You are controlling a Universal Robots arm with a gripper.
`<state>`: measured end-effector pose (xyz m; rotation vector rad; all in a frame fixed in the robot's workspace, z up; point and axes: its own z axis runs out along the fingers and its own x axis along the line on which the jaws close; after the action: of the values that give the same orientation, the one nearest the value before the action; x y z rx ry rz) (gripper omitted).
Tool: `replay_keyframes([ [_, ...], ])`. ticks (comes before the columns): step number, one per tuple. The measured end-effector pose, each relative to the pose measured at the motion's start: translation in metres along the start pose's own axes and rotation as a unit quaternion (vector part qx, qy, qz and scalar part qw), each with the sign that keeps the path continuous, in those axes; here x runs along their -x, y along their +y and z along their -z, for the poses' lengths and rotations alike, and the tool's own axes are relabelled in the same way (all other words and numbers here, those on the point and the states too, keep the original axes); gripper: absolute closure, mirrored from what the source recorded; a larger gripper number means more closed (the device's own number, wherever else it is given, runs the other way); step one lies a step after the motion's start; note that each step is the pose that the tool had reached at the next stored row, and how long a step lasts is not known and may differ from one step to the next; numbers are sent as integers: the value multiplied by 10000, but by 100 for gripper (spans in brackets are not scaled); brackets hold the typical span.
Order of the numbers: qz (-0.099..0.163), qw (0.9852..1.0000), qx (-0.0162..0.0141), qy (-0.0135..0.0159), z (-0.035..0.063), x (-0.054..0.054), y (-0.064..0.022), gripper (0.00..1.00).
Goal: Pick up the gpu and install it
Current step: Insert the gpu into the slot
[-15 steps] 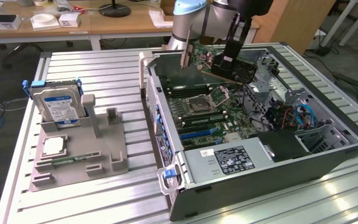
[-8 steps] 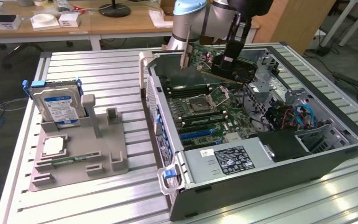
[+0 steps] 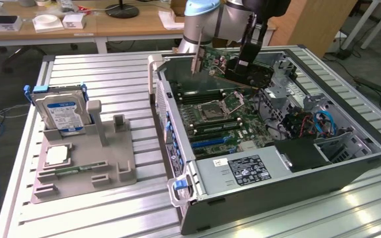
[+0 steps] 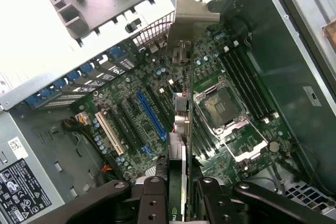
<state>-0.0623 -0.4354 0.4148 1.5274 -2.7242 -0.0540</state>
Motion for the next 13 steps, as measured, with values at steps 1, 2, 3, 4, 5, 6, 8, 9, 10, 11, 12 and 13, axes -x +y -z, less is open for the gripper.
replay_keyframes([
  [1, 23, 10000, 0, 1, 0, 0, 0, 73],
  [2, 49, 10000, 0, 2, -1, 0, 0, 73],
  [3, 80, 10000, 0, 3, -1, 0, 0, 73],
  [4, 117, 9999, 0, 5, -1, 0, 0, 73],
  [5, 155, 9999, 0, 6, -2, 0, 0, 73],
  [6, 193, 9998, 0, 8, -1, 0, 0, 73],
  [8, 271, 9996, 0, 11, -2, 0, 0, 73],
  [9, 307, 9995, 0, 12, -2, 0, 0, 73],
  [10, 344, 9994, 1, 14, -2, 0, 0, 73],
  [11, 375, 9993, 0, 15, -2, 0, 0, 73],
  [12, 407, 9992, 0, 16, -2, 0, -1, 73],
  [13, 436, 9990, 1, 17, -2, 0, 0, 73],
])
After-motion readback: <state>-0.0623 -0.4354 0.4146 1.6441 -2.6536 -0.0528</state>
